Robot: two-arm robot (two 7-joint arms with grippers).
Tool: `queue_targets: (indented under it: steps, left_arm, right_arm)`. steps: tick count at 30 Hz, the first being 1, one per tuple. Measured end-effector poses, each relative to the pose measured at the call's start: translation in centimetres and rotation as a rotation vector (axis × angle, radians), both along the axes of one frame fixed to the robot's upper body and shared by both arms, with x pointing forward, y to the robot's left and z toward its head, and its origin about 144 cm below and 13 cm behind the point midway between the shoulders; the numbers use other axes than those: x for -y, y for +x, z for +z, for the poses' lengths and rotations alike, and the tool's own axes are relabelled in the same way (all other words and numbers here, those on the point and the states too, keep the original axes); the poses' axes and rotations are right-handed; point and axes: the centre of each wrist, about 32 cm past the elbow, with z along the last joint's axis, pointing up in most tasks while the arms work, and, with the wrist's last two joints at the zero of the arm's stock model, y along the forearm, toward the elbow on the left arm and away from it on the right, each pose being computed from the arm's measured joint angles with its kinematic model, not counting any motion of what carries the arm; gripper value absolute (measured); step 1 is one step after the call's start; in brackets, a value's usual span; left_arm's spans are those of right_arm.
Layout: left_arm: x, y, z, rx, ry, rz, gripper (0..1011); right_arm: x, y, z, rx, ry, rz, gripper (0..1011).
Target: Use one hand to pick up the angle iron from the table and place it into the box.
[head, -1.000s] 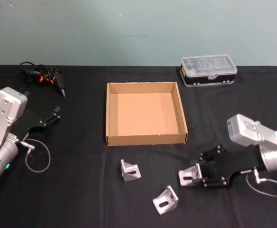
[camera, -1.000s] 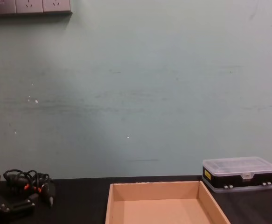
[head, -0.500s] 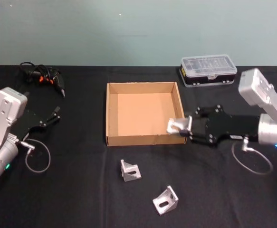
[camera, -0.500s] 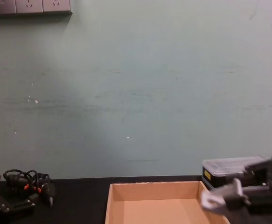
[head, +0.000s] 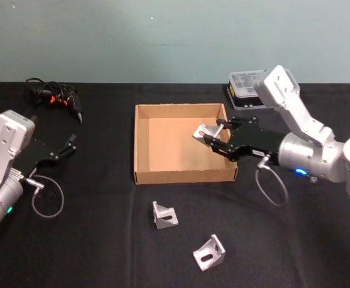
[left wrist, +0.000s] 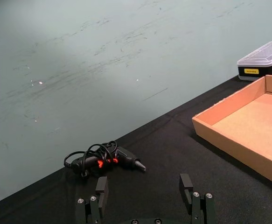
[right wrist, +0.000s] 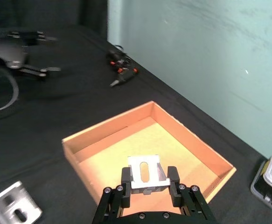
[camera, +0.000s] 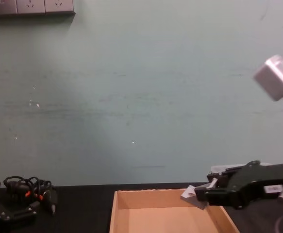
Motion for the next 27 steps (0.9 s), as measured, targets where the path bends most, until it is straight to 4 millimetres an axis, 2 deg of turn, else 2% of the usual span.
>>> queue_targets:
  steps: [6, 14, 27]
  left_arm:
    - [0.0, 0.0, 0.0, 0.0, 0.0, 0.0, 1000]
    - [0.0, 0.0, 0.0, 0.0, 0.0, 0.0, 1000]
    - [0.0, 0.0, 0.0, 0.0, 0.0, 0.0, 1000]
  right_arm:
    - [-2.3, 1.5, -1.0, -0.056, 0.005, -0.087, 474]
    - [-4.0, 2.9, -1.8, -0.093, -0.007, -0.133, 476]
    - [-4.7, 3.7, -2.8, -0.128, -0.053, -0.177, 474]
